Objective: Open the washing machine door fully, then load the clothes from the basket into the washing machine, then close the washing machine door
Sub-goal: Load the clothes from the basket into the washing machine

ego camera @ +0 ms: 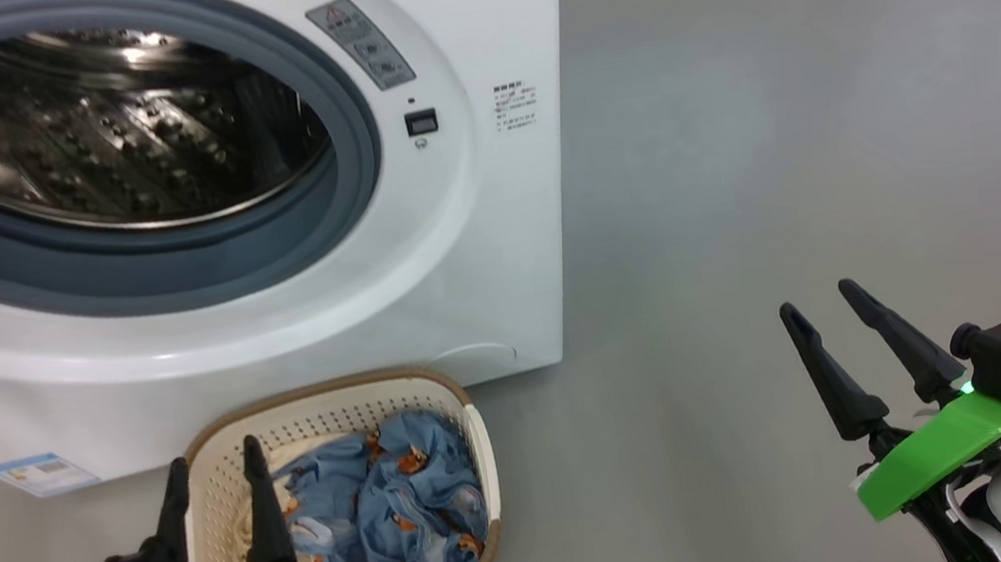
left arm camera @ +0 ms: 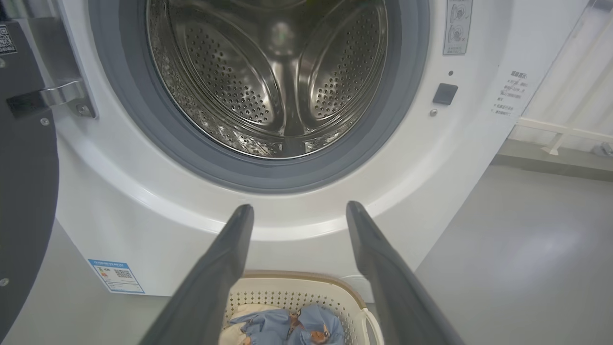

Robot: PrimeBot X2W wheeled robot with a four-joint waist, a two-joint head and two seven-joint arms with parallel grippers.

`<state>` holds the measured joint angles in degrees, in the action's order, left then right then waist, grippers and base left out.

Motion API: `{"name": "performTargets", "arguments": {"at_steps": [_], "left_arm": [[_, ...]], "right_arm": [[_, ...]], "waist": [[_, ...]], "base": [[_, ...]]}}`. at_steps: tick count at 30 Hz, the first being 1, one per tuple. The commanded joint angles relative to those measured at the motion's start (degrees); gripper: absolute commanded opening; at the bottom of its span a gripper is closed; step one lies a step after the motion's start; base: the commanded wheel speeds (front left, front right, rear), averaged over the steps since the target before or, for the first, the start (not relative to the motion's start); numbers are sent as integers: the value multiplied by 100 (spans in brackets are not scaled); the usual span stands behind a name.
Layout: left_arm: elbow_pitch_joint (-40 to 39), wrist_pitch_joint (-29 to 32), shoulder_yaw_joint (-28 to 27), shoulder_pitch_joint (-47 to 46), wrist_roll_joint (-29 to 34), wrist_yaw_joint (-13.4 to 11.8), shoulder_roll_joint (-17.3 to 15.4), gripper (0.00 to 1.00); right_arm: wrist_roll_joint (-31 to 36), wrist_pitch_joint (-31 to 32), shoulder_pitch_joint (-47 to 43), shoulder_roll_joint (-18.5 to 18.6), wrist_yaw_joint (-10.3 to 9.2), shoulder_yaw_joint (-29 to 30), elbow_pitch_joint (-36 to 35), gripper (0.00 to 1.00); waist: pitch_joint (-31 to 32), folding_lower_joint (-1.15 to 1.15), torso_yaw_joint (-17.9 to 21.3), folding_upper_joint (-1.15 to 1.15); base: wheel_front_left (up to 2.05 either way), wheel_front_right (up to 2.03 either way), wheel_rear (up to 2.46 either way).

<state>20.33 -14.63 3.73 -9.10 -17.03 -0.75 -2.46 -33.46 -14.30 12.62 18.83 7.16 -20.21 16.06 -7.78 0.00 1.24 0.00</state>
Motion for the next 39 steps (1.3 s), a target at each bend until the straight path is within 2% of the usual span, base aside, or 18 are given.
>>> {"name": "performTargets", "arguments": {"at_steps": [1, 12, 28, 39], "left_arm": [[-22, -37, -118, -226, 63, -59, -43, 100], [948, 30, 172, -1052, -41, -57, -43, 100], [3036, 22, 568, -2401, -417, 94, -42, 100], [4567, 40, 657, -3481, -565, -39, -84, 100]], "right_arm": [[-86, -70, 150, 126, 33, -79, -124, 100], [-195, -70, 523, 213, 33, -92, -317, 100], [-296, -70, 971, 278, 33, -172, -548, 100], [-331, -70, 1380, 323, 33, -114, -815, 100]], "waist": [[-197, 0, 12, 0], [-1136, 0, 141, 0], [-2222, 0, 286, 0], [-3196, 0, 513, 0]], "base": [[0, 0, 0], [0, 0, 0], [0, 0, 0], [0, 0, 0]]}}
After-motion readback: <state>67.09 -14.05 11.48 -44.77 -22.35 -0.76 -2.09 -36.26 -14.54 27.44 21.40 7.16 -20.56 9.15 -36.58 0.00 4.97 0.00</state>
